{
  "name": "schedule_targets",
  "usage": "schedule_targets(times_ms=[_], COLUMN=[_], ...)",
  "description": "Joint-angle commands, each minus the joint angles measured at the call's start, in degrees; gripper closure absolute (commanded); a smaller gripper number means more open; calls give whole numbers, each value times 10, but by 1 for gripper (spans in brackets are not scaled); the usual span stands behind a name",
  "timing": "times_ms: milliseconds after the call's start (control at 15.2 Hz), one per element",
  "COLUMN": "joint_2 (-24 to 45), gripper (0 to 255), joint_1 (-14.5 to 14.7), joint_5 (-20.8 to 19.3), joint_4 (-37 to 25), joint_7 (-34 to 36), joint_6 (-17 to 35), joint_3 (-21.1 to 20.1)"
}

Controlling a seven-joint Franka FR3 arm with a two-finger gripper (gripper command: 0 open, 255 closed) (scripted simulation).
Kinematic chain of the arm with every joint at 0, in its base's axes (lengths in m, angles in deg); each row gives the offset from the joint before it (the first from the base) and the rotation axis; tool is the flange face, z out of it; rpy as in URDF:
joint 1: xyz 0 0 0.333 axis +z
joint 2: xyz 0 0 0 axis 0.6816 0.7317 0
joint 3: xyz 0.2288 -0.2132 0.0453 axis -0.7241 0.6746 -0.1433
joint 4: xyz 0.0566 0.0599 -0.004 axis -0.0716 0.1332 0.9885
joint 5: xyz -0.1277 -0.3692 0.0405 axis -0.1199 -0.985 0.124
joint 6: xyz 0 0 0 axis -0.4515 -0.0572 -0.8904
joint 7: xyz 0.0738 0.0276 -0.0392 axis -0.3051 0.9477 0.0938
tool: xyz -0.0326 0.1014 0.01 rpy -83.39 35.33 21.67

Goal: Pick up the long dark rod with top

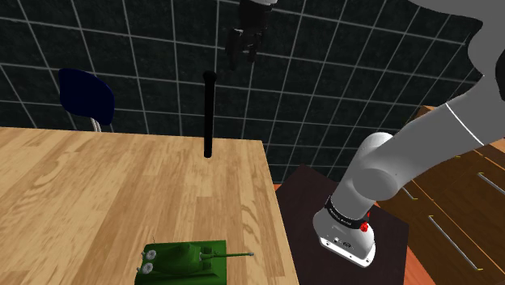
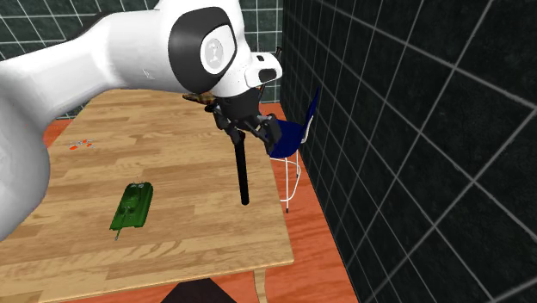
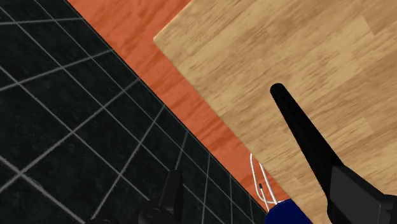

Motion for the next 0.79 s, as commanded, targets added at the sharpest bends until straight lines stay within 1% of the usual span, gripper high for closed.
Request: schedule_targets(times_ms=[0, 330, 726], joint_2=[34, 122, 114], gripper=[0, 0, 0], joint_1=[6, 19, 21], joint_5=[-5, -27, -26], joint_4=[-26, -101, -48], joint_7=[13, 45, 49], joint_6=[4, 4, 50], joint_3=[-20, -68, -68])
